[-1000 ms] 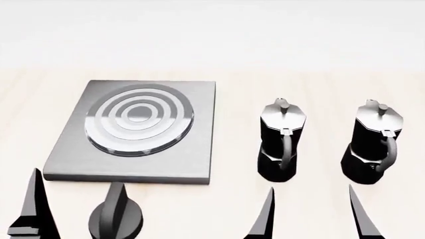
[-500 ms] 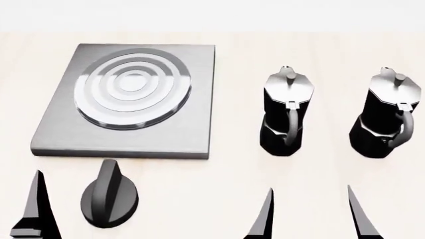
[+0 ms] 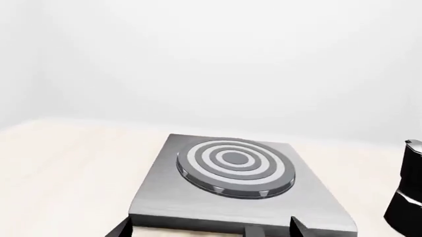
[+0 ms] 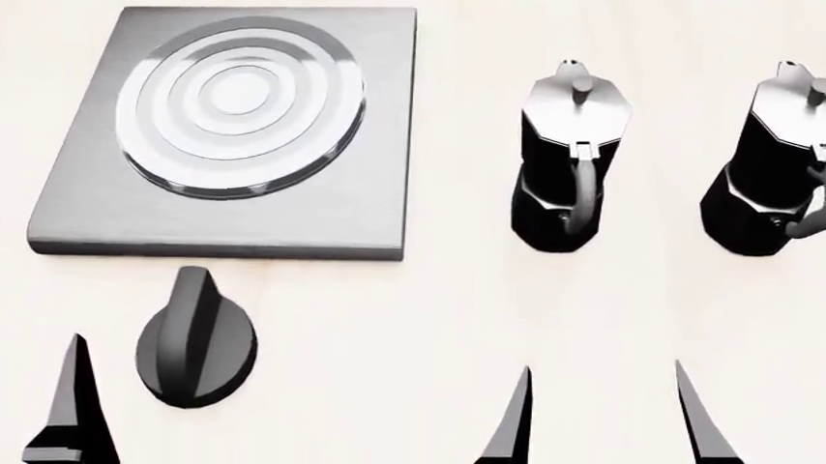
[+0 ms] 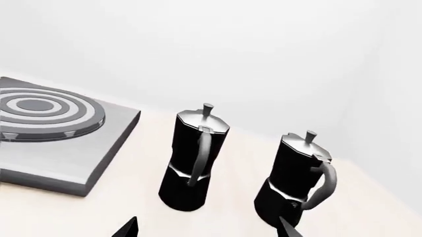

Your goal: Turn off the stove.

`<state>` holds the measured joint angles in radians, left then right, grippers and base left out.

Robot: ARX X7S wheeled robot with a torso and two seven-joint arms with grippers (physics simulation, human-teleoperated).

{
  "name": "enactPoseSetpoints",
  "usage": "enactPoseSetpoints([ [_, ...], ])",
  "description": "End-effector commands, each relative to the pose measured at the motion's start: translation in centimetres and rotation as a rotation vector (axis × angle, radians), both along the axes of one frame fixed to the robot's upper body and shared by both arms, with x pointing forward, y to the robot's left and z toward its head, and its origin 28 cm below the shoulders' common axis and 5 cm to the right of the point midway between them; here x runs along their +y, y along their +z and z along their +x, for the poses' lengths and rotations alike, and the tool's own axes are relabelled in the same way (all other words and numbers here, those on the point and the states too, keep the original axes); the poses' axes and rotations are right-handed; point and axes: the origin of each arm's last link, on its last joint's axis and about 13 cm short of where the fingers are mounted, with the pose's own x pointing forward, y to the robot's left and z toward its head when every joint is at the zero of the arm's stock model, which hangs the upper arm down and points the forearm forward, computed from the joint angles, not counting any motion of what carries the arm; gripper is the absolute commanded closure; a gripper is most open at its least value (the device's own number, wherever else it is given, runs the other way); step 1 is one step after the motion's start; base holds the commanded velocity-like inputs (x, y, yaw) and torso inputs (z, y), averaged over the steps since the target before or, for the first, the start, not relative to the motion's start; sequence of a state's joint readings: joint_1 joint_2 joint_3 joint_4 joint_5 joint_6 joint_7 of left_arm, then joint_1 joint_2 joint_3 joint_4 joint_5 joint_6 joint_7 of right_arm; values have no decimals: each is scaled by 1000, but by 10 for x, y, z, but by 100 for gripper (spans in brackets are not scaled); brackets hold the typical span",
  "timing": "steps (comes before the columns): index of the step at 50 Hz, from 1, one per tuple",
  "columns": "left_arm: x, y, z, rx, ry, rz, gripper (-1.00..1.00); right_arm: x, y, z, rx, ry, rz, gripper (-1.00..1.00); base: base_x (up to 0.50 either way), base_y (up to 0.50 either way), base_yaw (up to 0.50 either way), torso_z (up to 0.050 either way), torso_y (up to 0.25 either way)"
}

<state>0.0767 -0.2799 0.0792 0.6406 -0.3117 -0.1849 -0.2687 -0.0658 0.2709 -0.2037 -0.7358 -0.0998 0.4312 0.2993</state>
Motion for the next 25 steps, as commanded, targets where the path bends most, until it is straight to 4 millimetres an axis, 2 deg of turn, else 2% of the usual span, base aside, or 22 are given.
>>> enactPoseSetpoints([
  [1,2,-2,2,1,7,3,-100,-2,0,1,-10,-6,3,-100,0,0,0,0,-156],
  [12,-1,-3,-1,6,-8,11,-100,-2,0,1,-12,-6,4,-100,0,0,0,0,-121],
  [25,-2,-2,-2,27,-27,-5,-100,-2,0,2,-10,-5,5,-100,0,0,0,0,-17],
])
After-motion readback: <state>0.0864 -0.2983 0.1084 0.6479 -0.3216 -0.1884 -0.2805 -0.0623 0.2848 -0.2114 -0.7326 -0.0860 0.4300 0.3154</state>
